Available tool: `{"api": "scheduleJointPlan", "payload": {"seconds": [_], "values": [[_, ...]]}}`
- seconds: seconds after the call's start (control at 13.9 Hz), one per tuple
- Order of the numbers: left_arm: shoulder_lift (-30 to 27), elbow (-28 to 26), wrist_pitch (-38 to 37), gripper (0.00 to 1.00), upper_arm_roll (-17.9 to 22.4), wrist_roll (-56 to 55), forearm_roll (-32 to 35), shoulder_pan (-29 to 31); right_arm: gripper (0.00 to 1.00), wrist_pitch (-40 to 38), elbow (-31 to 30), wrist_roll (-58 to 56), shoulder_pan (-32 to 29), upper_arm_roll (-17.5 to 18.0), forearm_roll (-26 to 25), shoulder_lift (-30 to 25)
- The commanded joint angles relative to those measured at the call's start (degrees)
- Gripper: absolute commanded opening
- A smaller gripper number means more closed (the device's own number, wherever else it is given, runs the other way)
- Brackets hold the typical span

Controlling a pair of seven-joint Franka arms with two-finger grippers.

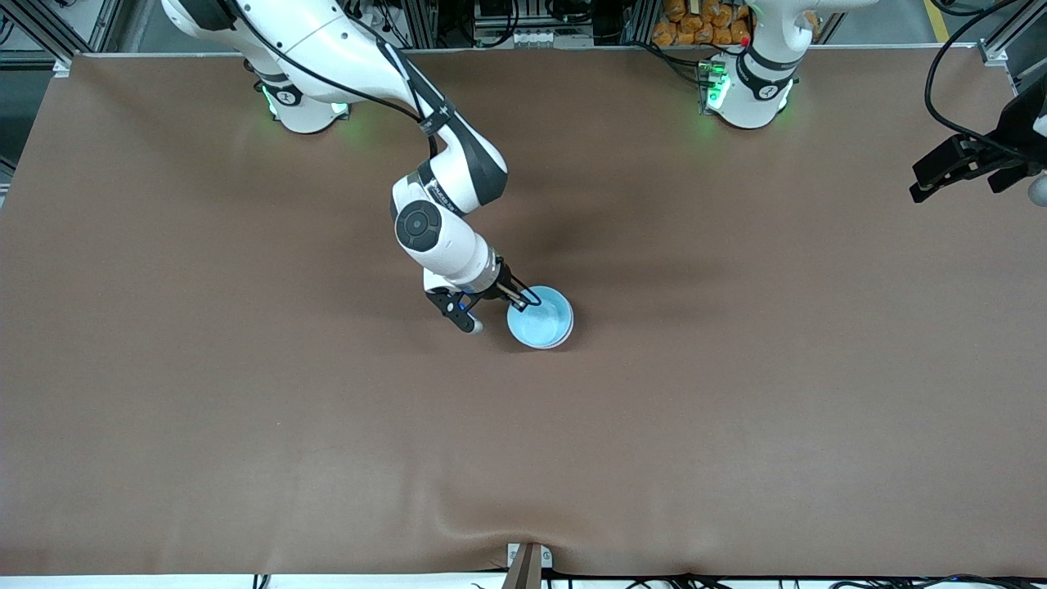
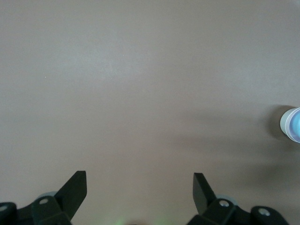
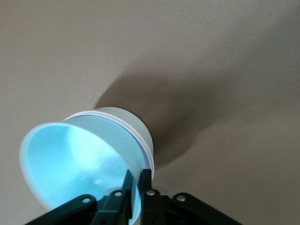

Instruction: Stack pink and blue bowls on white bowl

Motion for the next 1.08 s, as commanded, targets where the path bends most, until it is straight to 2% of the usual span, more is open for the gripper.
{"api": "scheduleJointPlan", "payload": {"seconds": [0.0,0.22,0.43,0.57,0.72,0.86,1.0], "values": [[-1.1,-1.0,0.5,1.0,-0.1,1.1,-1.2,0.3,1.0,0.3,0.0,0.5,0.7,-0.6,1.2,-0.6],[-1.2,-1.0,0.5,1.0,-0.1,1.1,-1.2,0.3,1.0,-1.9,0.0,-0.1,-0.9,-2.2,0.4,-5.4],[-1.2,-0.9,0.5,1.0,-0.4,1.1,-1.2,0.1,1.0,-11.7,0.6,-7.7,-1.2,-8.3,-3.8,-12.0],[-1.6,-0.9,0.4,1.0,-0.8,0.7,-1.2,0.0,1.0,-18.9,1.5,-16.1,-3.1,-12.9,-3.8,-15.7],[-2.0,-0.9,0.3,1.0,-1.2,0.0,-1.2,0.3,1.0,-26.6,1.5,-25.4,-7.4,-14.1,-3.9,-18.5],[-2.6,-1.0,-0.1,1.0,-1.2,0.0,-1.2,0.4,1.0,-31.0,1.2,-31.9,-11.2,-14.7,-4.5,-20.5],[-2.6,-1.1,-0.7,1.0,-1.3,0.0,-1.2,0.2,1.0,-33.9,1.1,-36.2,-12.0,-17.0,-8.8,-21.6]]}}
